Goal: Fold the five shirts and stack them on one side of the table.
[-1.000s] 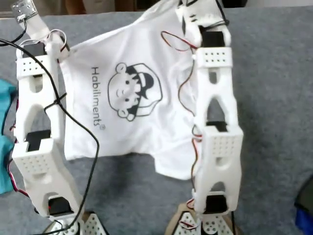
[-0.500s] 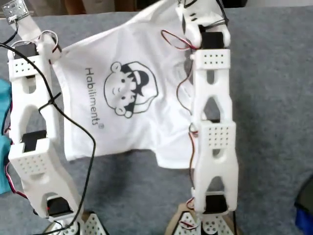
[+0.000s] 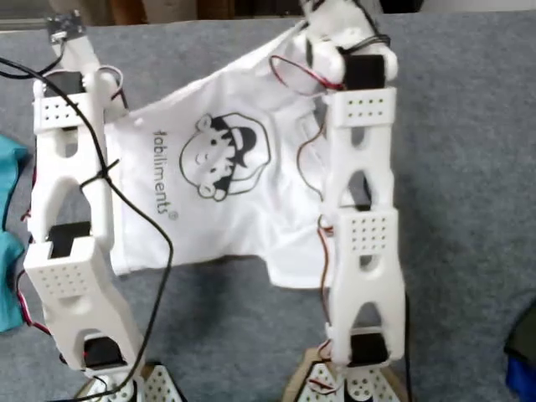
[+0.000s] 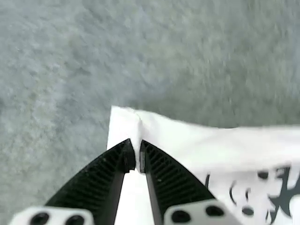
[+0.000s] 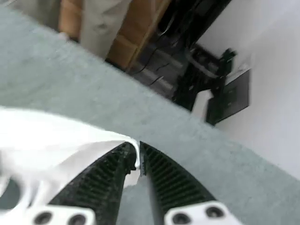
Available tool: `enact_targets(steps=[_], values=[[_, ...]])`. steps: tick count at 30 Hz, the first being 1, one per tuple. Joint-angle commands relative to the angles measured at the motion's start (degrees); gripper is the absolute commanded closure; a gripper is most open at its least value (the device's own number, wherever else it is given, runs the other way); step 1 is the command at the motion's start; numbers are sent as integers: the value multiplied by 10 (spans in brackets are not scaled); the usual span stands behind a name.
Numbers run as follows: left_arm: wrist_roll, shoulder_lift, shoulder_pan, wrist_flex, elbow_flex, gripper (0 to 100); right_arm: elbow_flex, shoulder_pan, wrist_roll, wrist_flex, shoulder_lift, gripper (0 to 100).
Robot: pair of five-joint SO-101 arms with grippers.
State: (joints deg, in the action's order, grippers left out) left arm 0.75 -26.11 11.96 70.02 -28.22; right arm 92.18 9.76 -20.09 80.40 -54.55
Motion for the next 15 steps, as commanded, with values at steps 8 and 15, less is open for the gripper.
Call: enact_targets(steps=[8, 15], values=[[19, 78, -3, 128, -106, 981, 27, 44, 47, 221, 107, 993], [40, 124, -2, 215, -107, 981, -65, 22, 67, 222, 188, 993]])
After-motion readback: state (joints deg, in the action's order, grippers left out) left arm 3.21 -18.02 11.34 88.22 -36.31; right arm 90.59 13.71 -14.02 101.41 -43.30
